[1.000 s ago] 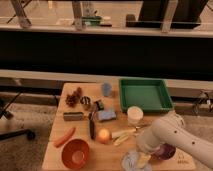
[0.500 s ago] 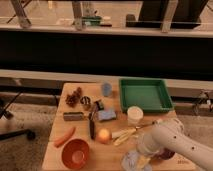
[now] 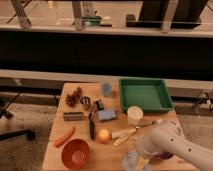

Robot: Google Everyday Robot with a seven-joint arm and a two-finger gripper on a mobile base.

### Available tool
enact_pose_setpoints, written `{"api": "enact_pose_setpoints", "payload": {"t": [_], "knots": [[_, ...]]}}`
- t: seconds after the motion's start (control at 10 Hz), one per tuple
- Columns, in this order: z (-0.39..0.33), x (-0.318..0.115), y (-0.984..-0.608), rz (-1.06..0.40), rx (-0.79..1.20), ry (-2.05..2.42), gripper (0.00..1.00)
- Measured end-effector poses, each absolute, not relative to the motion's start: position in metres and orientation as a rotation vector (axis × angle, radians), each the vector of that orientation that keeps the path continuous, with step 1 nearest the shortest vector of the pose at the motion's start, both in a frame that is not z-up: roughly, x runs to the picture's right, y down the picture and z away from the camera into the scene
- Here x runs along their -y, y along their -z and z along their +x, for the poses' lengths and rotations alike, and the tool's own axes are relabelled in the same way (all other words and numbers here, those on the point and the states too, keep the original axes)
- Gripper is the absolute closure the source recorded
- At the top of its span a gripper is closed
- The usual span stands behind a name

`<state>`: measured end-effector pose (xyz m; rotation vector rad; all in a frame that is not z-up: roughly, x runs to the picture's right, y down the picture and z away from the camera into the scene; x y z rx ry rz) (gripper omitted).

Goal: Place towel in red bowl

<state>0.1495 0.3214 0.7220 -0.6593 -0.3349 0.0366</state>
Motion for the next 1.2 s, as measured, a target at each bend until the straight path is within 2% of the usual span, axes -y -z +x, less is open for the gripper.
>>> {"api": "enact_pose_setpoints", "payload": {"t": [1.2], "knots": [[0.147,-0.335,-0.739,-0.648,0.321,-0.027,0.2]]}}
